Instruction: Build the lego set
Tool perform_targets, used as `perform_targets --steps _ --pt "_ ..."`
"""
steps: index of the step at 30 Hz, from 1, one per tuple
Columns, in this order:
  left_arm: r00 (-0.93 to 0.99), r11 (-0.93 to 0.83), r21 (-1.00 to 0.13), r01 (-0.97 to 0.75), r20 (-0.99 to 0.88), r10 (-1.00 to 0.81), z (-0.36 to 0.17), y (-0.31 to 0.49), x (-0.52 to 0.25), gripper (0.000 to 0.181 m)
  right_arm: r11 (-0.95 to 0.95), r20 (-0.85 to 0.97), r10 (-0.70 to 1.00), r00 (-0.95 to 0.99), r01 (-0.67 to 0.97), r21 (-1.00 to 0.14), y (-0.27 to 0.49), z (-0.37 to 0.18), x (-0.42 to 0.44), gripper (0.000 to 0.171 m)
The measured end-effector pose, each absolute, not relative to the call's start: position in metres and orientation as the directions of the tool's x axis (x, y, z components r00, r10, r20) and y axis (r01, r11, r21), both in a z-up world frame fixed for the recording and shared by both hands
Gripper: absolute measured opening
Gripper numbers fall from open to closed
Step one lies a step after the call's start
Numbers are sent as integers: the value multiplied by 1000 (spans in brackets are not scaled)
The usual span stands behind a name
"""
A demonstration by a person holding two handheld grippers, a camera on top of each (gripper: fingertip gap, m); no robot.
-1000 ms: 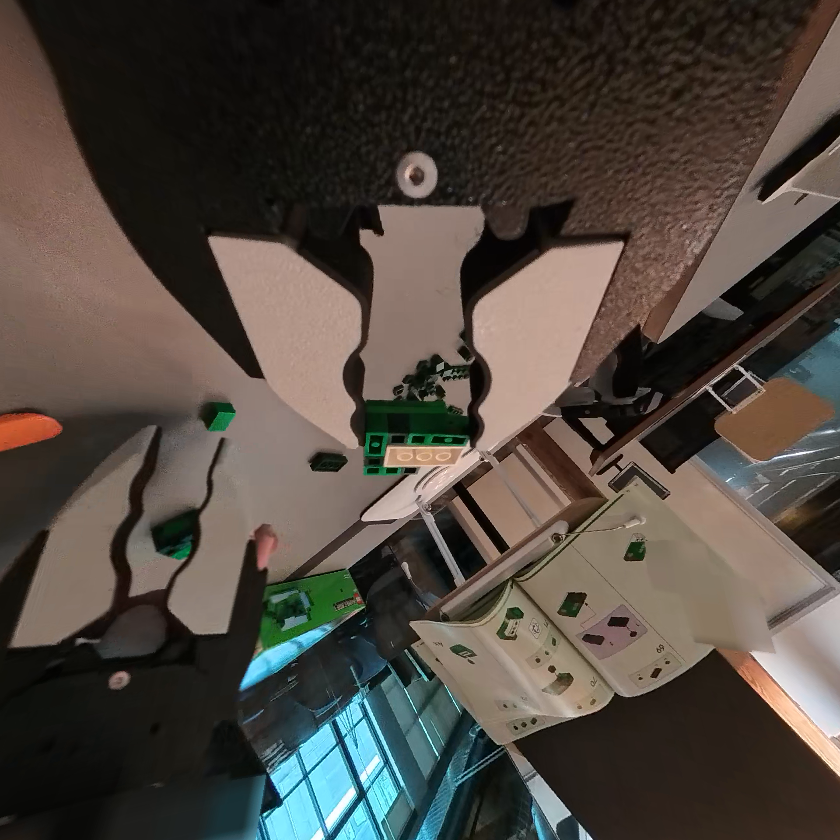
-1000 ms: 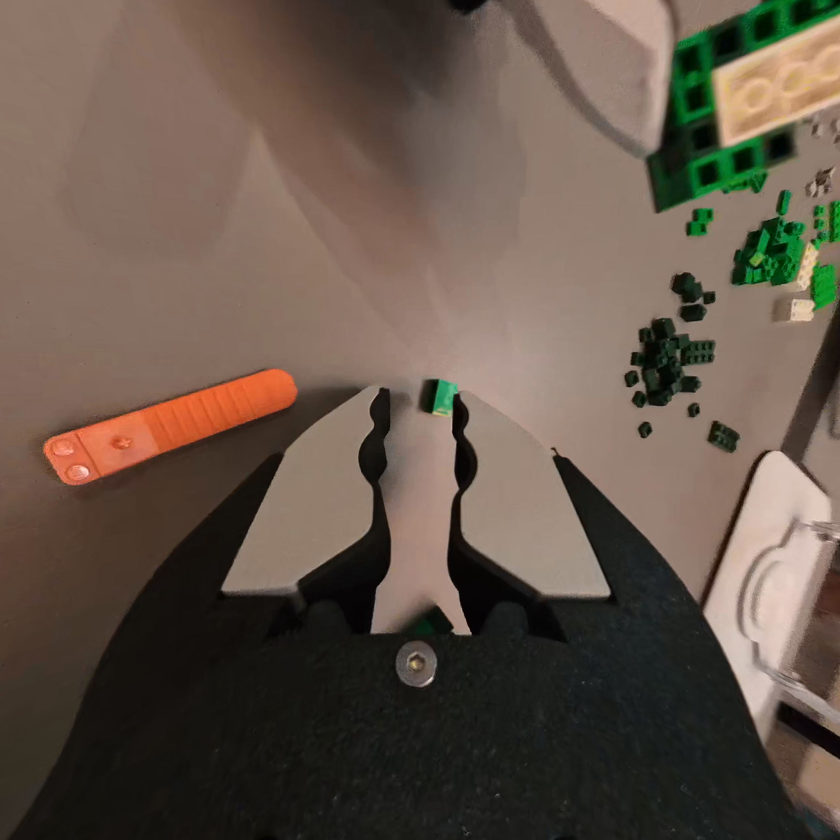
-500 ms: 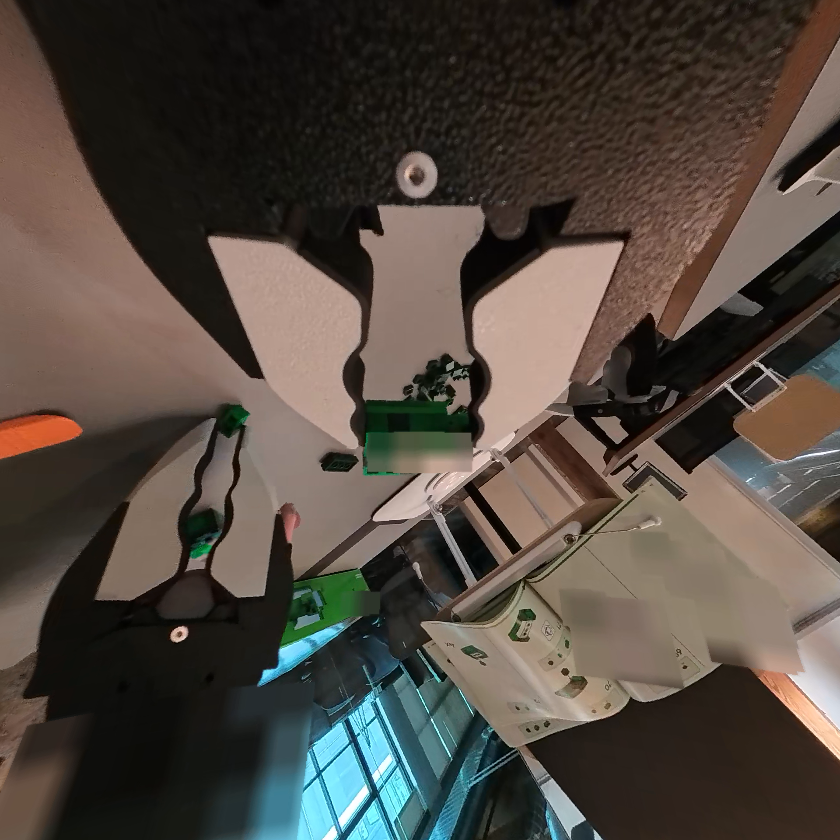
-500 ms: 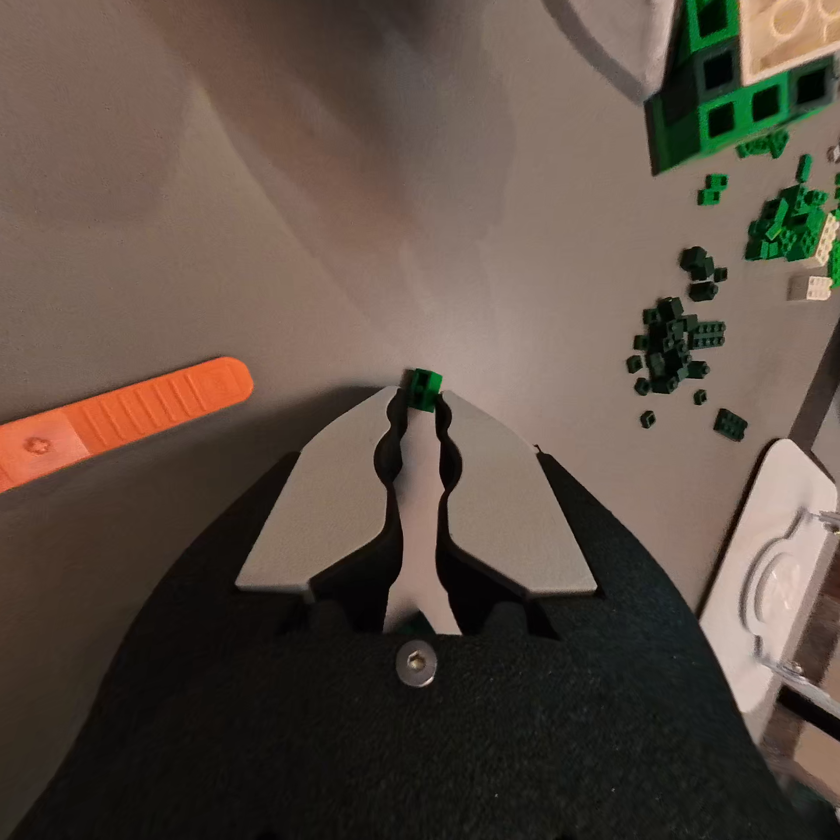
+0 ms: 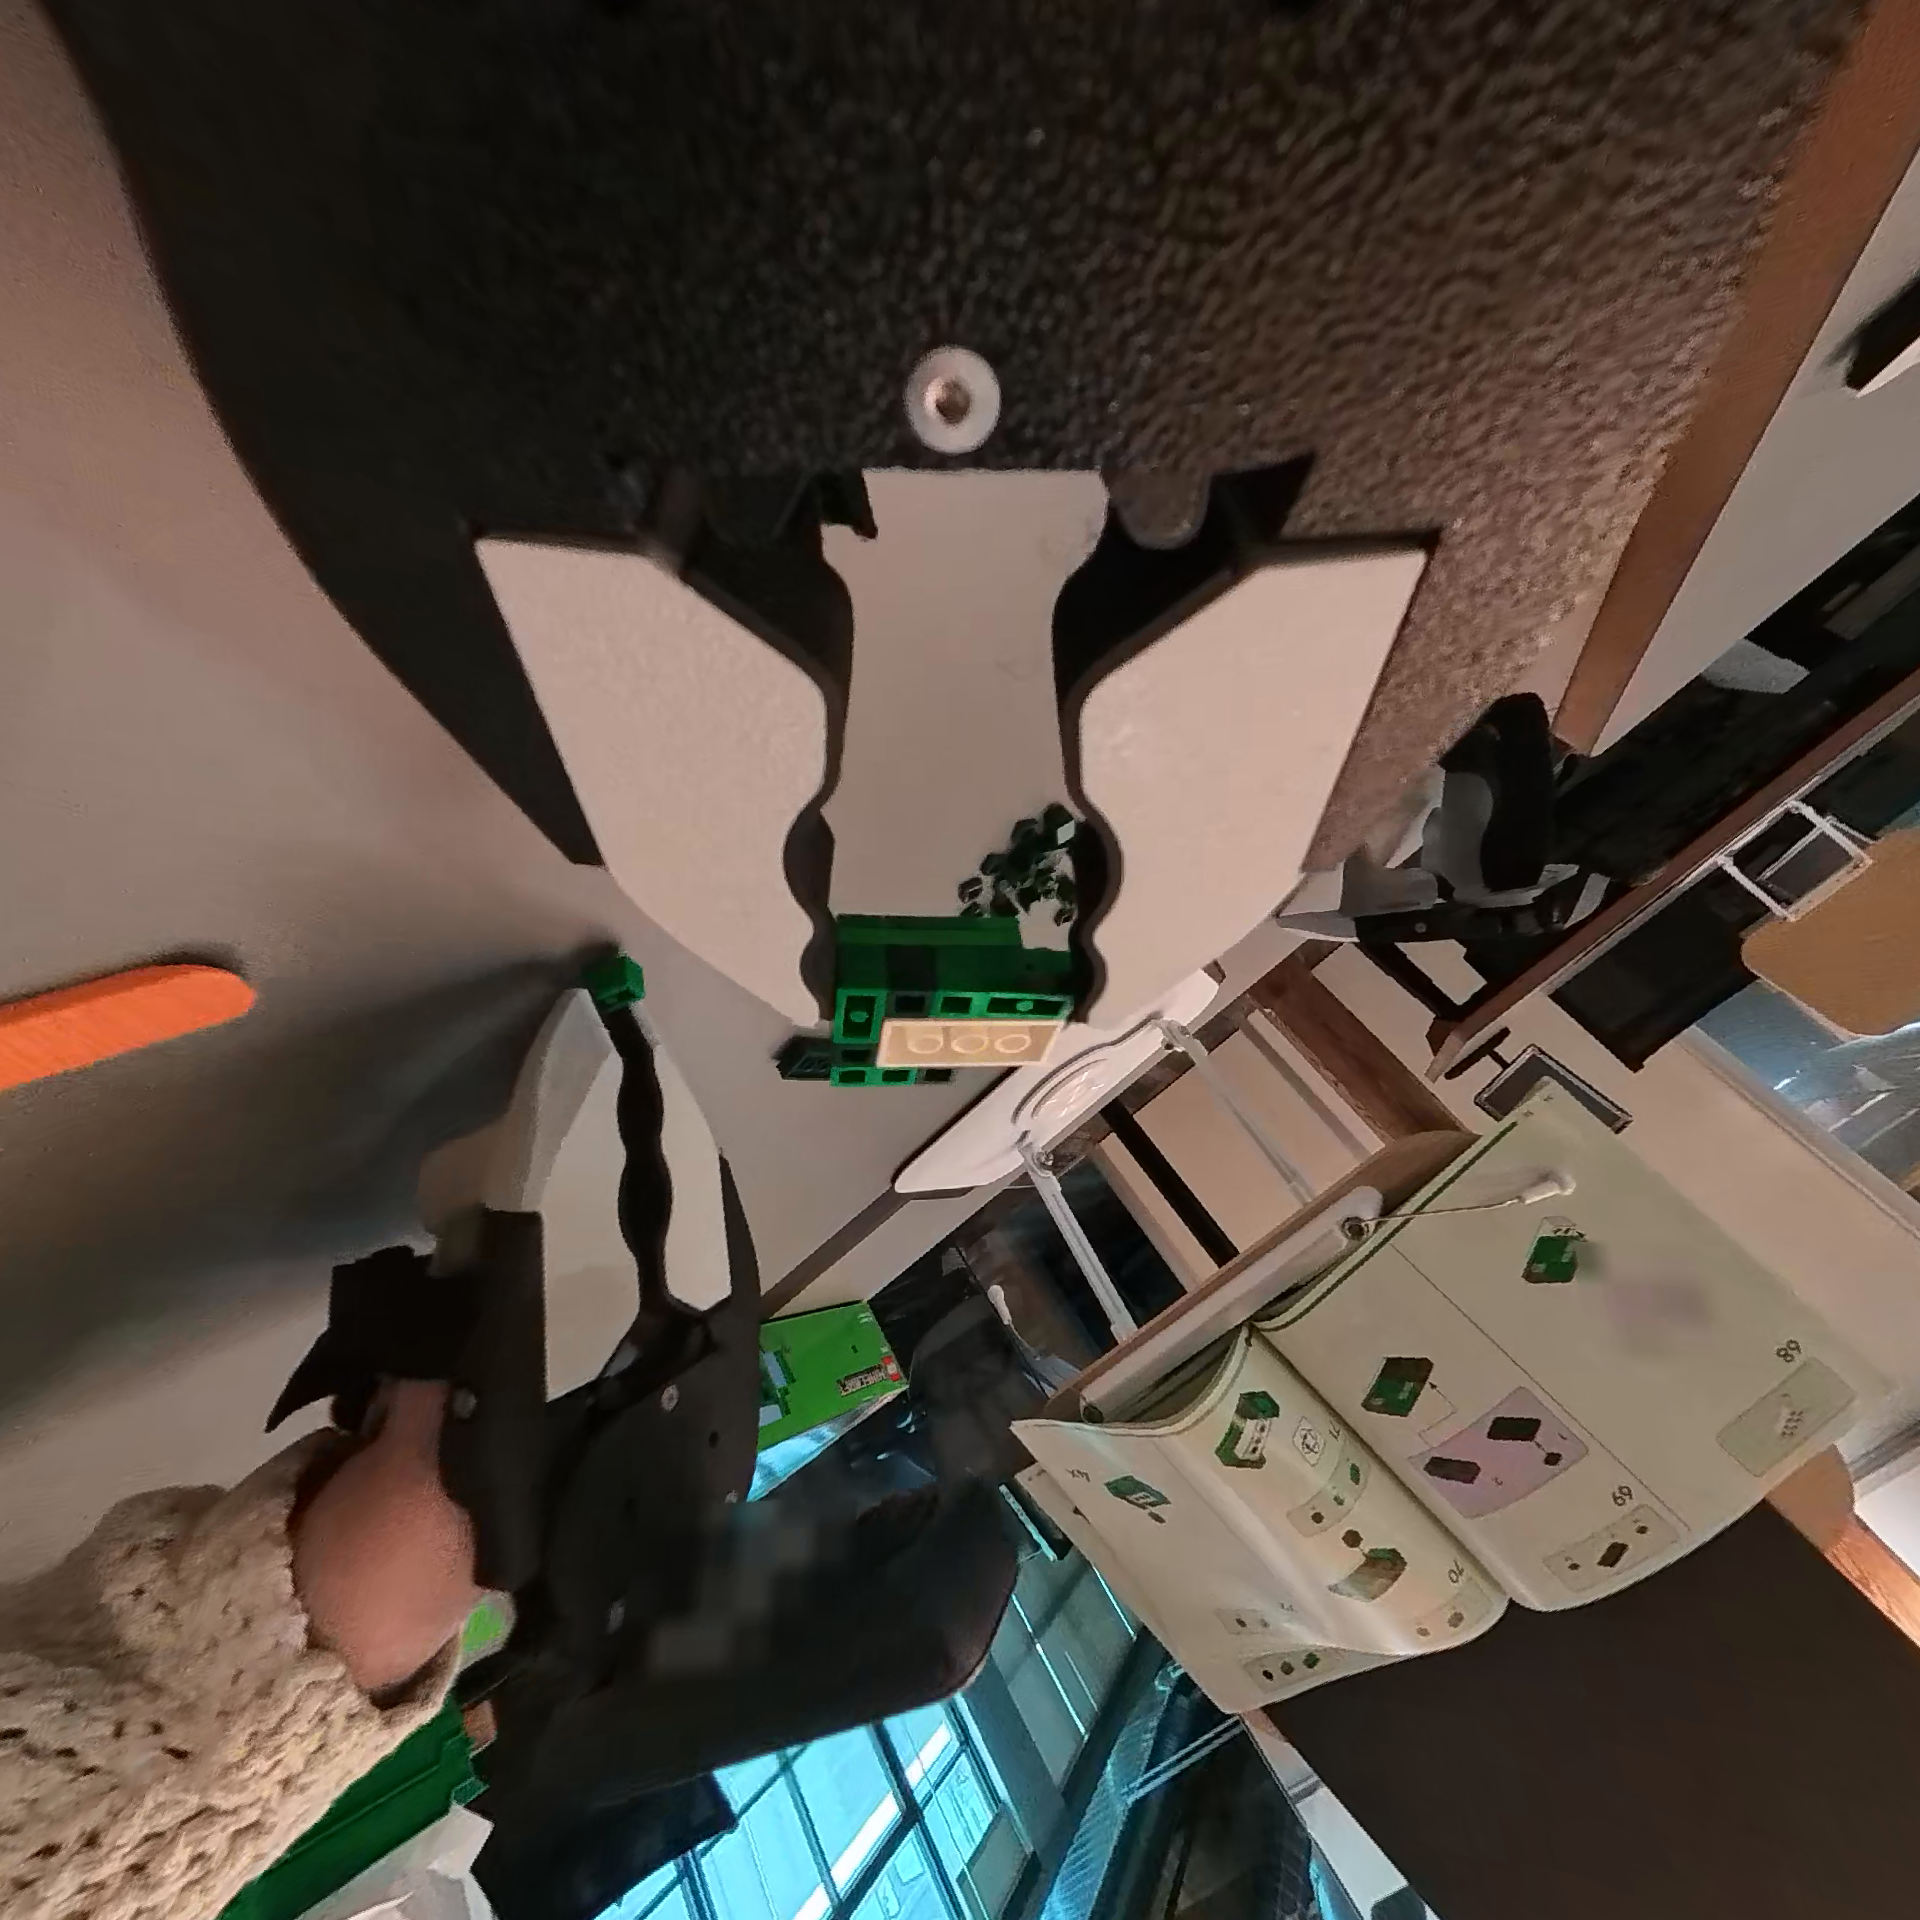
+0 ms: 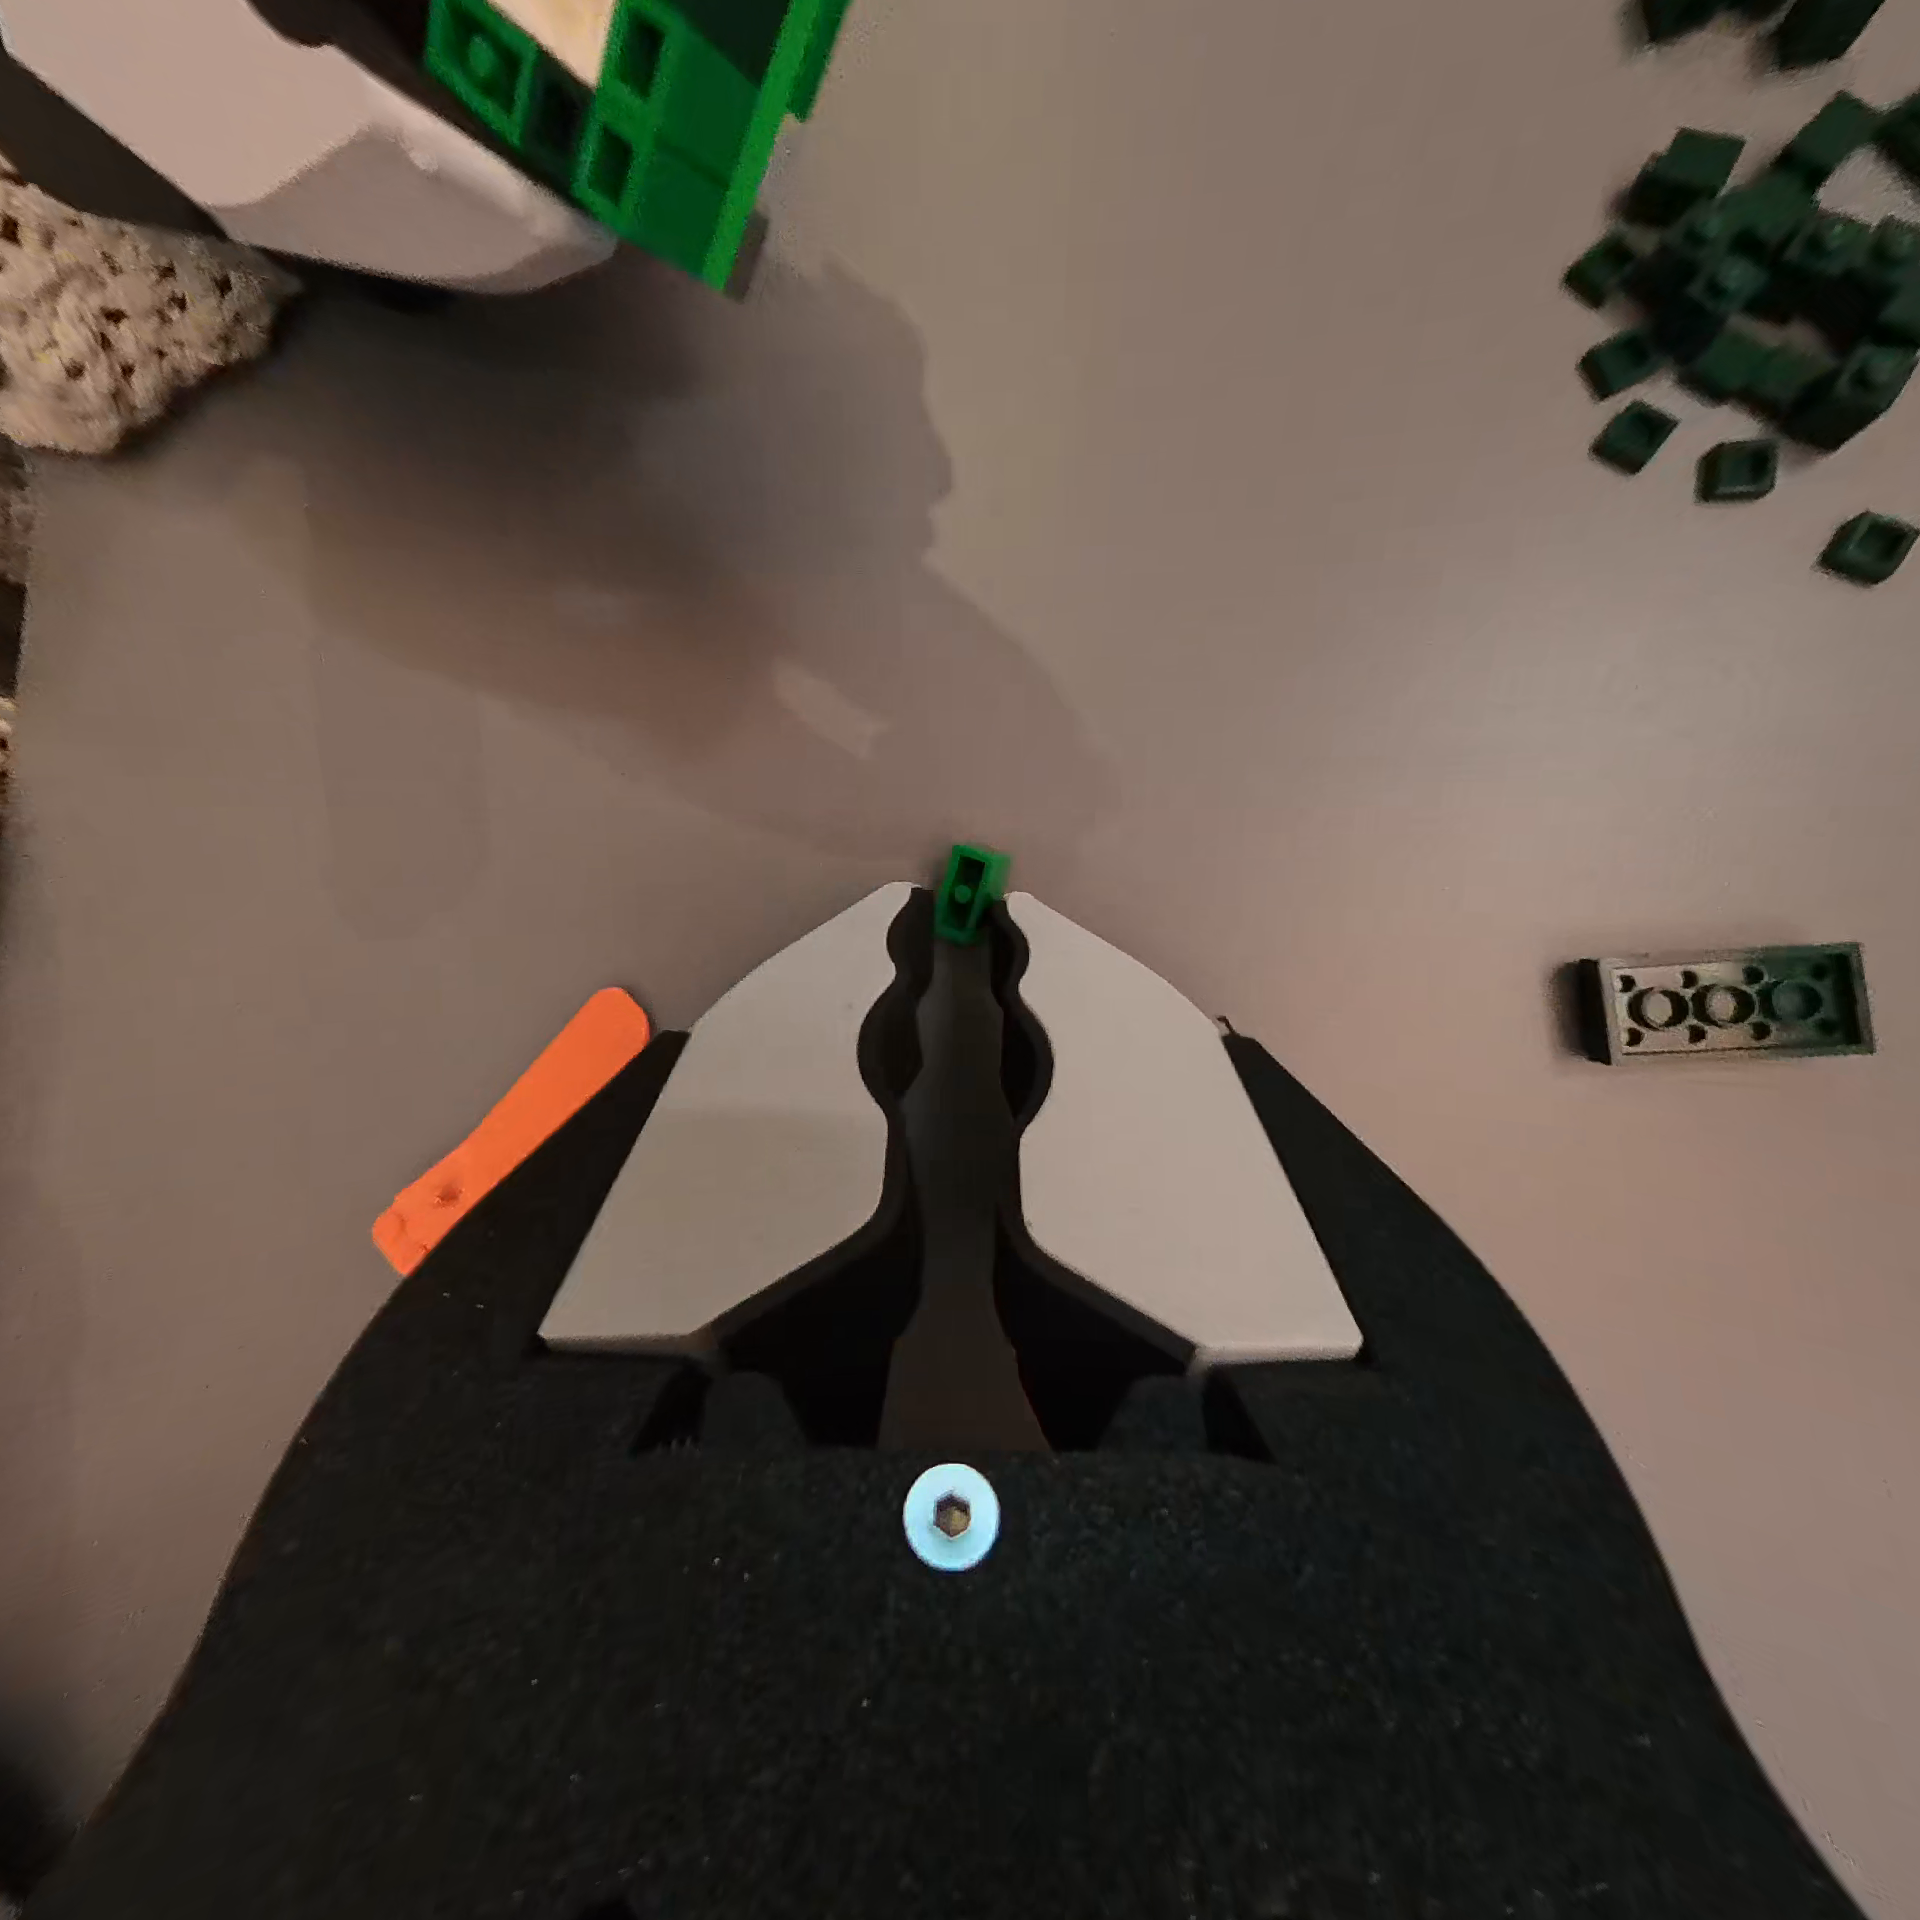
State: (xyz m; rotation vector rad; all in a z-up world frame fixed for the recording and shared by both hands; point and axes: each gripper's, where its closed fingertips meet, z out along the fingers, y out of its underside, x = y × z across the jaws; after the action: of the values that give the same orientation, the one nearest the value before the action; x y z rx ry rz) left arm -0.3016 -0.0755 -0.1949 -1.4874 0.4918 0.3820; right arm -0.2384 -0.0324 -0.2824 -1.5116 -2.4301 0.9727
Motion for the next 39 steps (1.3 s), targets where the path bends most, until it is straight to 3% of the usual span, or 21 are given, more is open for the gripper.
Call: perform_targets --steps 12,23,27,31,35,39 --pt "844 50 -847 -529 -531 -73 -197 -75 -300 44 343 -130 855 -503 735 -585 -27 -280 -242 14" --pt "846 59 -853 -519 -522 -110 -198 -75 -294 43 548 116 796 -593 627 -554 -26 -271 -244 8" --pt "862 108 -869 -484 -494 -116 -190 -78 -291 44 526 229 811 -539 497 -690 -31 -218 -257 8" --pt "826 115 -821 -560 -563 7 -181 -79 -296 44 319 154 914 -375 432 -844 -44 -169 -271 8" --pt "749 129 -738 -662 -651 119 -171 -83 -294 44 161 55 957 -285 363 -918 -61 -146 -279 8" --pt "724 140 -710 -690 -672 155 -165 -86 -294 43 142 54 965 -258 337 -931 -73 -143 -281 8"
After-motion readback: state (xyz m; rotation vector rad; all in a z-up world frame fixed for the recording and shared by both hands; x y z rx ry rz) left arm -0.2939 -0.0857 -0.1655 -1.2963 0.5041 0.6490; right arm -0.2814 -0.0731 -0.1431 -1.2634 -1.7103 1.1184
